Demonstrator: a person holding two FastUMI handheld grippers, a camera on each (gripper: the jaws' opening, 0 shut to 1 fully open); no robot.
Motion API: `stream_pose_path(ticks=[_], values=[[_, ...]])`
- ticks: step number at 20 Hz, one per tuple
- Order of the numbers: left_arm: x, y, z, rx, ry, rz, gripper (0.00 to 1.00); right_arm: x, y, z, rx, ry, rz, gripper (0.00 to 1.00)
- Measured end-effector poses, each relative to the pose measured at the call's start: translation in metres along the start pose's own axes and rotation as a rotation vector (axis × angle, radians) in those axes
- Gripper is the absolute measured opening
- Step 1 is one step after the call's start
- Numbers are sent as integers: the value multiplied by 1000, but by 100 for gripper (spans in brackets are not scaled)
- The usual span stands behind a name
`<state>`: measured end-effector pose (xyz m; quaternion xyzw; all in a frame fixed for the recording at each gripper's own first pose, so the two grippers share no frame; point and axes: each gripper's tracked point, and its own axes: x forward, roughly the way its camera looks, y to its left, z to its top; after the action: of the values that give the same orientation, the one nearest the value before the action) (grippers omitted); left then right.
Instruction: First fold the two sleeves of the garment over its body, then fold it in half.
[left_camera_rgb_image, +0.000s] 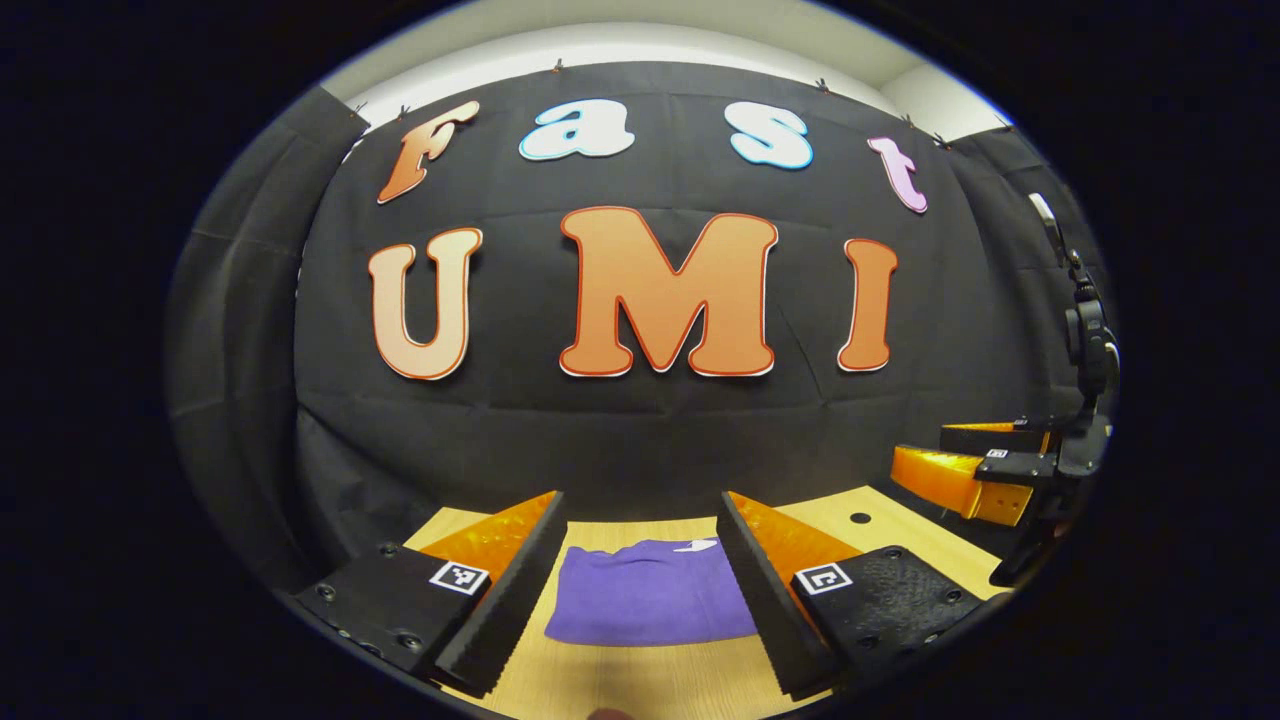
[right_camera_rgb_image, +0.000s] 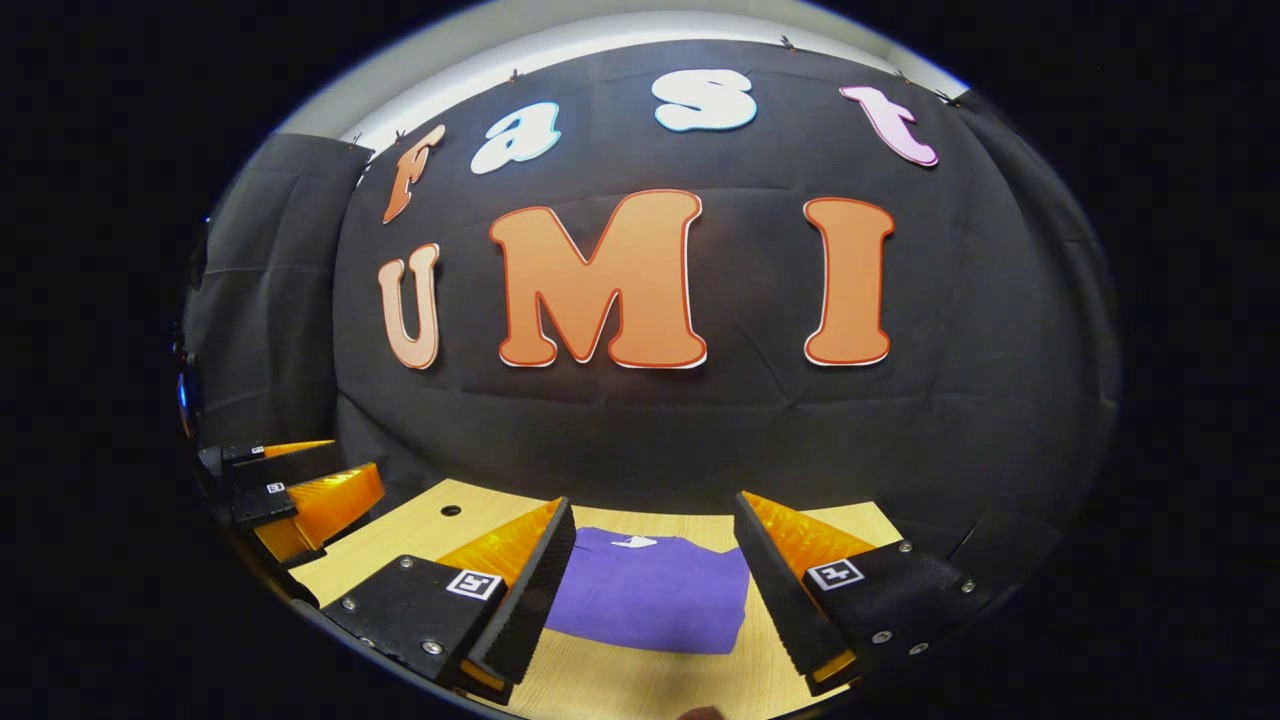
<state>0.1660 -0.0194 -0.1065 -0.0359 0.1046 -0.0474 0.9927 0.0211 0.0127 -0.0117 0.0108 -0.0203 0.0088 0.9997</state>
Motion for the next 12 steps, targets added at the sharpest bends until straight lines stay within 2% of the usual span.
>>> stream_pose_path(ticks=[5,12], values=[[-3,5,-8,24,18,53,95,-7,1,3,-82,-28,16,95],[-3,5,-9,16,9,90,95,-7,10,14,-116,-88,73,95]])
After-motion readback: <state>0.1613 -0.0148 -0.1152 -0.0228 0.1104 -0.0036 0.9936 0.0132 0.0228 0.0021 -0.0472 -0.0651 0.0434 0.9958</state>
